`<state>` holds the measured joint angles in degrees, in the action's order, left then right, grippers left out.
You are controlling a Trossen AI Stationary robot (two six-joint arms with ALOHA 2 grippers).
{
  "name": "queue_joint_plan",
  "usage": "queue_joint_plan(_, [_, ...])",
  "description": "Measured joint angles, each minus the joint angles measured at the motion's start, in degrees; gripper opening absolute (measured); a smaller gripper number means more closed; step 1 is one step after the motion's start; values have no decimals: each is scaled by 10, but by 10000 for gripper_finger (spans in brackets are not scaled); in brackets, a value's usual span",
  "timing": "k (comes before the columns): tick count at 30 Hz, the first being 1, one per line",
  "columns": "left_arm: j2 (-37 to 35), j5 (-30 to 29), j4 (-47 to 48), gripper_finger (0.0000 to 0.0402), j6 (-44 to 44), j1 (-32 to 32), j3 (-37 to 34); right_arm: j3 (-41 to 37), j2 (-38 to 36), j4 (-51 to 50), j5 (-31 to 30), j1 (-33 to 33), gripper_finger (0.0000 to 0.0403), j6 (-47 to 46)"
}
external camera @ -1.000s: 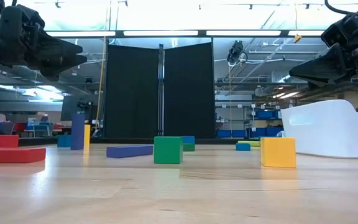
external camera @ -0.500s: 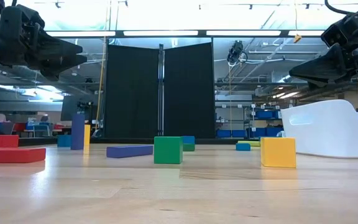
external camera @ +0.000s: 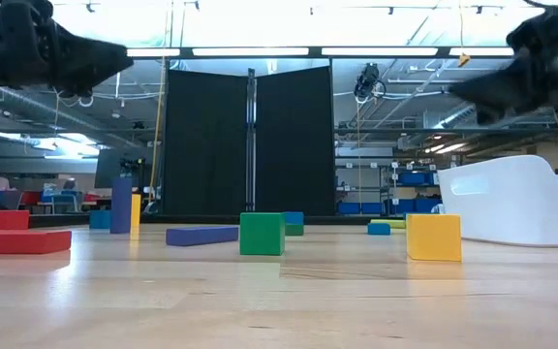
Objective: Sort blocks by size
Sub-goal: Put the blue rectangular block into the top white bin
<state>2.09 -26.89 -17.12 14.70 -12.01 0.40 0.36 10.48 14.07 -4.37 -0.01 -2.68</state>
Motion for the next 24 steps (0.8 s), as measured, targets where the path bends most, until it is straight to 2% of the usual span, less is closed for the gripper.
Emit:
queue_joint_plan(4, [0,0,-30,209,-13,0,0,2,5,144,-65,-9,52,-81])
queue_joint_plan(6, [0,0,-44,209,-44,0,0,19,13,124,-42,-20,52,-95])
queue_joint_plan(9, [0,0,-70,209,-123,0,0,59,52,41,0,-35,52,-120])
queue_joint_plan(12, [0,0,-82,209,-177,0,0,85,127,22,1,-44,52,-127])
queue_joint_plan(16, [1,0,-79,209,-212,0,0,127,247,71,17,-51,52,-127])
queue_joint_plan(19, [2,0,-77,209,-239,0,0,182,342,77,53,-57,52,-120])
queue_joint_plan(22, [2,0,-78,209,-254,0,0,245,438,72,63,-62,52,-117])
queue_joint_plan(24, [2,0,-76,209,-254,0,0,298,498,27,69,-71,52,-97])
